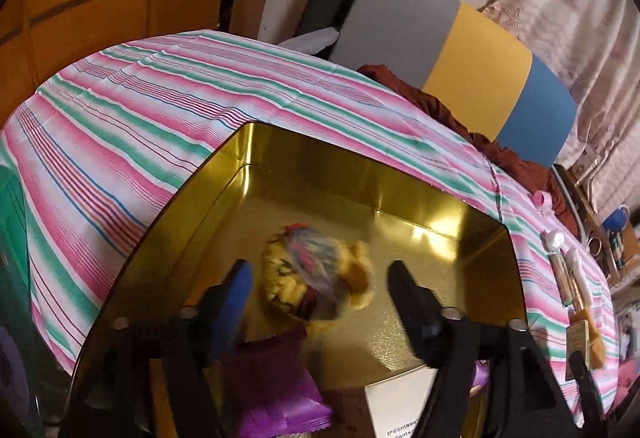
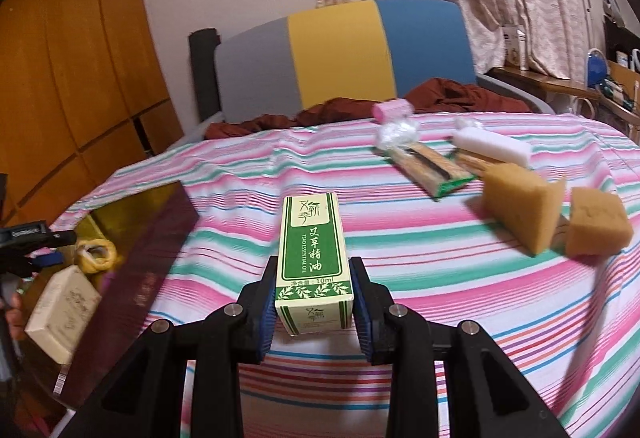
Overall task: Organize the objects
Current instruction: 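Carry the pouch and soap box into the gold tray and open both tools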
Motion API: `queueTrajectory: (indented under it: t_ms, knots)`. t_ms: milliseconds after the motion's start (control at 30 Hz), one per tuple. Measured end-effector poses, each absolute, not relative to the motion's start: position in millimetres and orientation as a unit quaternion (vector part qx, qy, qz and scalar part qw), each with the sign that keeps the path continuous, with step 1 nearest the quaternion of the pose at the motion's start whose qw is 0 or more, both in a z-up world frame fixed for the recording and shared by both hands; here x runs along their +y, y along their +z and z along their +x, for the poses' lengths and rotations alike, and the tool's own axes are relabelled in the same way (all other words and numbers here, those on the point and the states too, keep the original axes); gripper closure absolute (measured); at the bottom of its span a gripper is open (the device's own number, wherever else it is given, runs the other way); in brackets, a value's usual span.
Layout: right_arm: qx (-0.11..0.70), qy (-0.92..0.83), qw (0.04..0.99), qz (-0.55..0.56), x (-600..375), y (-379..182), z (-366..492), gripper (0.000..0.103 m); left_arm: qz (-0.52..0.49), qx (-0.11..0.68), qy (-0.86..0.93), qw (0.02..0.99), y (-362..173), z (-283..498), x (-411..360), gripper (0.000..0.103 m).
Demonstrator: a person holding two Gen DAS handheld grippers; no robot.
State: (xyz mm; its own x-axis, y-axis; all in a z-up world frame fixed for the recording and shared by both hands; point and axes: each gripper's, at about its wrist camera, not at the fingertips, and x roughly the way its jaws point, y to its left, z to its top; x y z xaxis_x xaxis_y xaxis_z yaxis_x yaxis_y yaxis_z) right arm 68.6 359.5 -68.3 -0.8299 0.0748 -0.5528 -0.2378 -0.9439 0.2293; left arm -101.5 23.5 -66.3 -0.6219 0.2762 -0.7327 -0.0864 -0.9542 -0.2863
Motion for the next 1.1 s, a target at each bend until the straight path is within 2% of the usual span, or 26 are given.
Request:
queueTrajectory:
  t_ms: [33, 367, 667, 1100]
  knots:
    - [0.148, 0.946, 0.076, -0.279, 355, -66, 67, 0.071, -0.416, -0.117, 0.896, 0.102, -65, -99, 22, 0.022]
    - [0.141, 0.949, -0.020, -0.282, 292, -28, 39, 0.071, -0.309, -0.153, 0.930, 0.126, -41, -63, 5, 0.017]
    - [0.068, 0.935, -0.100, -0.334, 228, -21, -11, 0.071, -0.329, -0.167, 0.918, 0.145, -45, -40, -2, 0.016]
    - [-0.013, 0.896, -0.118, -0.428, 191, -47, -78, 0.070, -0.345, -0.158, 0.913, 0.153, -48, -11, -8, 0.016]
